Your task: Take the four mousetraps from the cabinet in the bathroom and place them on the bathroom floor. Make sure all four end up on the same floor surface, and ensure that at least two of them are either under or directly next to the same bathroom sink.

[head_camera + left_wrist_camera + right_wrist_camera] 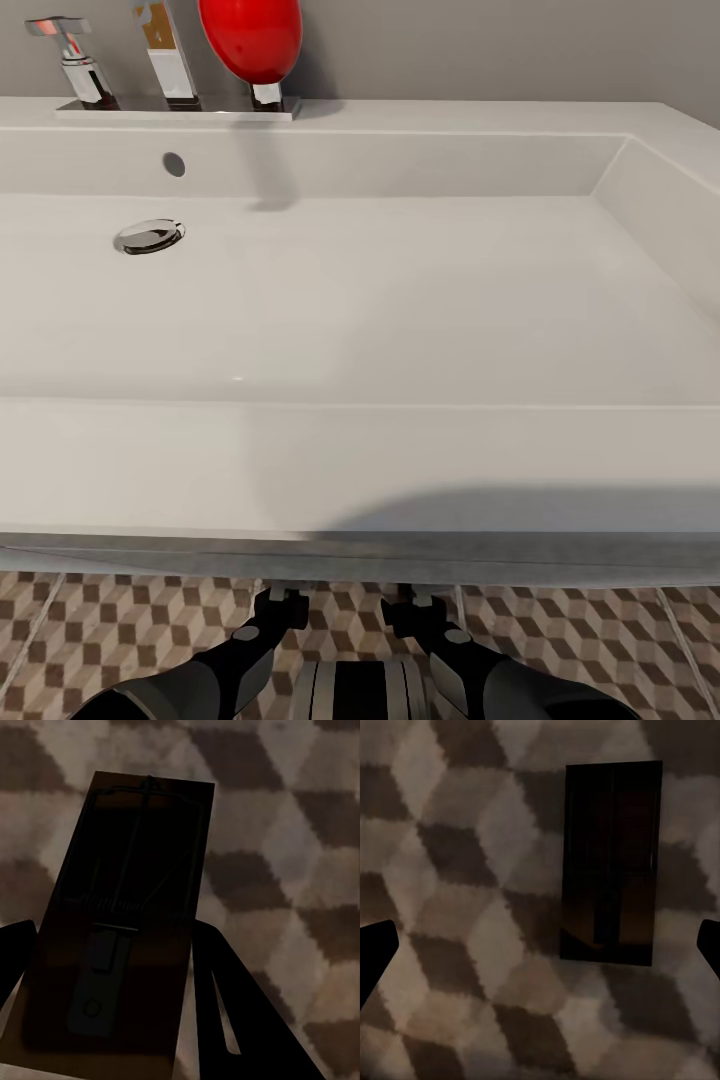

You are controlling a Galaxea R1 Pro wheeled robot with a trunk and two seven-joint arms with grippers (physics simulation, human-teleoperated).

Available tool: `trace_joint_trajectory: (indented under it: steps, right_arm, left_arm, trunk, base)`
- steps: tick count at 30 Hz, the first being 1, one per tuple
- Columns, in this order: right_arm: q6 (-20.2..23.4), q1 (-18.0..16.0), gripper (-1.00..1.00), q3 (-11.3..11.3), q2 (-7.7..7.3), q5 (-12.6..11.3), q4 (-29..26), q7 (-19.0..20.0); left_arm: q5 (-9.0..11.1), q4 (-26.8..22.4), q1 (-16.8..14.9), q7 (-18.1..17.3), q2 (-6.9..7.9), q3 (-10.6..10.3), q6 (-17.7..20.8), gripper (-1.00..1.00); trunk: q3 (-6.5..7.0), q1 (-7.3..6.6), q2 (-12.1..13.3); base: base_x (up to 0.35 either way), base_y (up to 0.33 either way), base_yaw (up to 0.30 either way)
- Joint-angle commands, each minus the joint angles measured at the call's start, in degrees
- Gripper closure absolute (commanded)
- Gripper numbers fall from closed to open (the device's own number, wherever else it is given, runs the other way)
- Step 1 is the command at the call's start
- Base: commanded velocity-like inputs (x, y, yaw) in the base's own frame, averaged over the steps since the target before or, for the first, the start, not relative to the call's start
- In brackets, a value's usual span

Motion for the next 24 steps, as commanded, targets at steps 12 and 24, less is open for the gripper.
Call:
trace_joint_trajectory:
  steps: [12,24]
  right_arm:
    - [-0.31,-0.06,-1.0,0.03,0.0,0.11,0.2,0.01]
    - [-0.31,-0.06,-1.0,0.03,0.0,0.11,0.17,0.01]
  left_arm:
    - [0.37,0.07,-0.03,0.06,-0.02,-0.49,-0.24,1.0]
    - [0.34,0.04,-0.03,0.06,-0.03,-0.49,-0.24,1.0]
  trunk:
    - [-0.03,-0.01,-0.01]
    - [-0.03,-0.01,-0.01]
  base:
    - [0.0,0.0,0.0]
    - [0.0,0.0,0.0]
